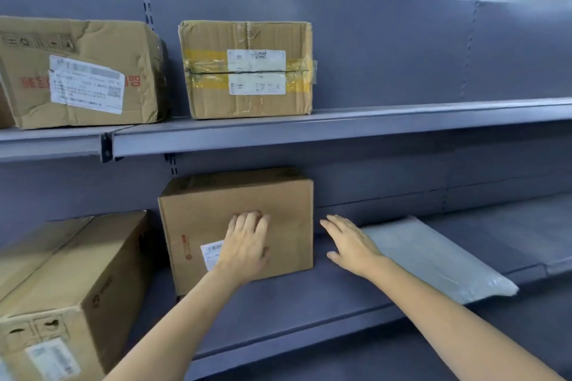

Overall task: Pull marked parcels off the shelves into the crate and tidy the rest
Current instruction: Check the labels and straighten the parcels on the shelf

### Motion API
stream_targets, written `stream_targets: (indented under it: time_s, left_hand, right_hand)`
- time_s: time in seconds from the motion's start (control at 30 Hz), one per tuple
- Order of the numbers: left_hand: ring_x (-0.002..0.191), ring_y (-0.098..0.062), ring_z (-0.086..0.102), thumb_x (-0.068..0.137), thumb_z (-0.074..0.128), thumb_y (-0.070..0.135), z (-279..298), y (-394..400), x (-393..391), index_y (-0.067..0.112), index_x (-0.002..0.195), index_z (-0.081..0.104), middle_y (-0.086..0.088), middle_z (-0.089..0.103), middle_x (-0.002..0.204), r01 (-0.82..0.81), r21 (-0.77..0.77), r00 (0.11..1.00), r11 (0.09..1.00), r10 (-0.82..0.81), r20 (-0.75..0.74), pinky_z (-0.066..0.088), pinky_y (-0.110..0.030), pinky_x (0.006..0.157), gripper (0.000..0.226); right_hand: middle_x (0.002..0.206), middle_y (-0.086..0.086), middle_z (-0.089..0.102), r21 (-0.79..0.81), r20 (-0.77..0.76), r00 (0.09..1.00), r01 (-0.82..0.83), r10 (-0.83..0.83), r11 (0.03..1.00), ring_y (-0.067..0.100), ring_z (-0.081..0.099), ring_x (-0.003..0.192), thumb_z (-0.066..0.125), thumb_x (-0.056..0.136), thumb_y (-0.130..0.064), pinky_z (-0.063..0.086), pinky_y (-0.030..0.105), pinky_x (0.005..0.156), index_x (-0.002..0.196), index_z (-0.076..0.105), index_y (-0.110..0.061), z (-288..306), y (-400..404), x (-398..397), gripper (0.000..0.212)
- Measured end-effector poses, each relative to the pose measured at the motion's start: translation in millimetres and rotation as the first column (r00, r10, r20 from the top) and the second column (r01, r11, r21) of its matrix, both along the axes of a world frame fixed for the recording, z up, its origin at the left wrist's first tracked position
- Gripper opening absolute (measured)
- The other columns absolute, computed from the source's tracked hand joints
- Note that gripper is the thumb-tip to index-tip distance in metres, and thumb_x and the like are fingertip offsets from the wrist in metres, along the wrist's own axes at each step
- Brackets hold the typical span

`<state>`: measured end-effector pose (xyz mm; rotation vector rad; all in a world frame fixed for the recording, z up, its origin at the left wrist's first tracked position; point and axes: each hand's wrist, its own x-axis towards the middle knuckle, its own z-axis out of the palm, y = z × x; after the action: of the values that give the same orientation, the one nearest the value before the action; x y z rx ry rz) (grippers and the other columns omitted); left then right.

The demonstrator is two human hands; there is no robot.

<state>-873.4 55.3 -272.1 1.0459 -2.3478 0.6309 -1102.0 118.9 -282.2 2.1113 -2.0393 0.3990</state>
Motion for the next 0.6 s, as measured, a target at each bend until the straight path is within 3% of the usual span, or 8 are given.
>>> stream_targets:
  time_s: [0.1, 0.23, 0.33, 0.43, 0.53, 0.6]
  left_hand:
    - [0.083, -0.031, 0.061, 0.058, 0.057, 0.029, -36.4, 20.4, -18.3, 0.011, 0.105, 0.053, -0.011, 0.06, 0.097, 0.089, 0.082, 0.996, 0.993, -0.09, 0.005, 0.055, -0.042, 0.073, 0.051]
    - [0.08, -0.024, 0.063, 0.045, 0.077, 0.029, -69.1, 46.0, -30.6, 0.017, 0.105, 0.052, -0.006, 0.061, 0.1, 0.147, 0.196, 0.987, 0.97, -0.156, 0.029, 0.055, -0.032, 0.064, 0.066]
    - [0.071, -0.019, 0.062, 0.04, 0.076, 0.034, -83.5, 58.7, -32.8, 0.02, 0.103, 0.051, -0.003, 0.063, 0.095, 0.095, 0.248, 0.991, 0.964, -0.114, 0.065, 0.052, -0.025, 0.055, 0.069]
    - [0.074, -0.022, 0.064, 0.04, 0.08, 0.032, -92.6, 67.5, -32.8, 0.019, 0.103, 0.051, -0.007, 0.064, 0.099, 0.05, 0.299, 0.993, 0.953, -0.079, 0.086, 0.053, -0.026, 0.054, 0.07]
    - [0.086, -0.027, 0.066, 0.047, 0.079, 0.031, -99.4, 72.7, -31.9, 0.017, 0.104, 0.056, -0.01, 0.063, 0.106, 0.007, 0.337, 0.995, 0.941, -0.041, 0.092, 0.055, -0.03, 0.059, 0.063]
    - [0.108, -0.036, 0.056, 0.068, 0.069, 0.026, -100.1, 77.0, -32.7, 0.011, 0.117, 0.053, -0.015, 0.052, 0.125, 0.013, 0.4, 0.997, 0.916, -0.042, 0.064, 0.053, -0.04, 0.078, 0.054]
  right_hand:
    - [0.157, 0.007, 0.01, 0.126, -0.003, 0.993, 0.122, -0.122, 0.985, 0.021, 0.005, 0.144, 0.055, 0.09, -0.033, 0.006, 0.03, 0.115, 0.148, 0.012, -0.016, -17.7, 28.6, -34.7, 0.075]
    - [0.157, 0.01, 0.004, 0.286, 0.007, 0.947, 0.306, -0.321, 0.908, 0.025, -0.001, 0.145, 0.063, 0.078, -0.049, 0.005, 0.038, 0.118, 0.148, 0.007, -0.016, -43.7, 62.6, -90.4, 0.095]
    - [0.157, 0.012, -0.003, 0.382, -0.01, 0.902, 0.402, -0.431, 0.832, 0.026, -0.004, 0.145, 0.065, 0.072, -0.055, 0.004, 0.042, 0.117, 0.149, -0.001, -0.014, -62.1, 80.8, -122.5, 0.109]
    - [0.156, 0.011, -0.01, 0.441, -0.028, 0.882, 0.434, -0.471, 0.786, 0.026, -0.008, 0.144, 0.068, 0.071, -0.052, 0.004, 0.044, 0.117, 0.147, -0.01, -0.014, -82.2, 90.5, -138.9, 0.115]
    - [0.156, 0.011, -0.012, 0.433, -0.048, 0.87, 0.461, -0.49, 0.775, 0.026, -0.009, 0.144, 0.068, 0.075, -0.044, 0.004, 0.045, 0.116, 0.146, -0.013, -0.012, -102.0, 88.5, -141.3, 0.112]
    - [0.156, 0.011, -0.011, 0.39, -0.093, 0.857, 0.499, -0.506, 0.774, 0.027, -0.009, 0.144, 0.066, 0.079, -0.039, 0.003, 0.045, 0.116, 0.146, -0.011, -0.011, -110.1, 82.8, -138.6, 0.106]
